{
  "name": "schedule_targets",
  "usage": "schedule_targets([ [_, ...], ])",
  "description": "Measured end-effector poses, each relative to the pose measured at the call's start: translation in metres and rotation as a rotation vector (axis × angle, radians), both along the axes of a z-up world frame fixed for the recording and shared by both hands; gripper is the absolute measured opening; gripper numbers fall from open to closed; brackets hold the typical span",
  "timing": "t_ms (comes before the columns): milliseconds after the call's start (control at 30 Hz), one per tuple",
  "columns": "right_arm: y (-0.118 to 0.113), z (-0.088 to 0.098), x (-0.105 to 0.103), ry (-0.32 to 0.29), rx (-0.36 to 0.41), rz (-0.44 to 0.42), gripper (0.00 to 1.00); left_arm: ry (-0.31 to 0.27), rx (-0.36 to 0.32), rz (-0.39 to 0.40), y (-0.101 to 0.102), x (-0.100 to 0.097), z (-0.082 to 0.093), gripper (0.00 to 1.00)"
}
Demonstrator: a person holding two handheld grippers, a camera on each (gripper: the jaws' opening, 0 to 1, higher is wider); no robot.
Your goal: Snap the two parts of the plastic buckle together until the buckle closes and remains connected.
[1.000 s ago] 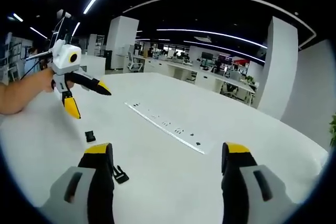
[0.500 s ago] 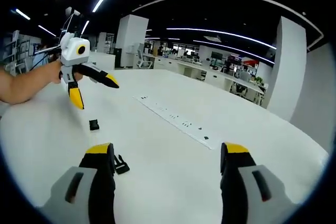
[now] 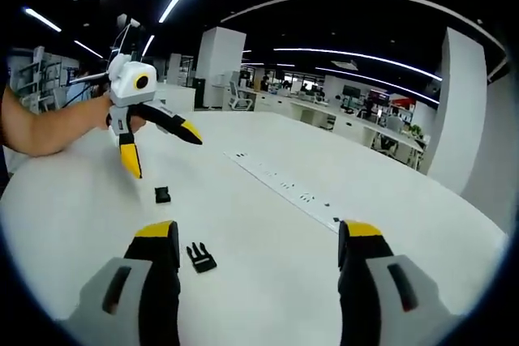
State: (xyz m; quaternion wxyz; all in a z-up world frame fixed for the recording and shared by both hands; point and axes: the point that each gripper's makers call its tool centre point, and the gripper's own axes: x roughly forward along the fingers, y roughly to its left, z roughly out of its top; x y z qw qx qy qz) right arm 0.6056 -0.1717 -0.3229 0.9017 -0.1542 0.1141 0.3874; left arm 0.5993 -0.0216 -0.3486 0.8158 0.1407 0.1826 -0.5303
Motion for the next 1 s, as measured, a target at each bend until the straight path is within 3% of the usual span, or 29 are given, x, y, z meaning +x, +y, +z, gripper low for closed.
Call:
schedule_targets([
  [167, 0.008, 0.004, -0.008, 0.016, 0.057, 0.058, 0.82, 0.016, 0.005, -0.037, -0.004, -0.008, -0.004, 0.78],
  [633, 0.012, -0.007, -0.014, 0.043, 0.035, 0.099, 0.79, 0.033, -0.022, -0.095, -0.009, -0.02, -0.004, 0.75],
  [1000, 0.018, -0.015, -0.021, 0.066, 0.03, 0.143, 0.74, 0.013, 0.014, -0.156, -0.013, -0.029, -0.014, 0.68],
])
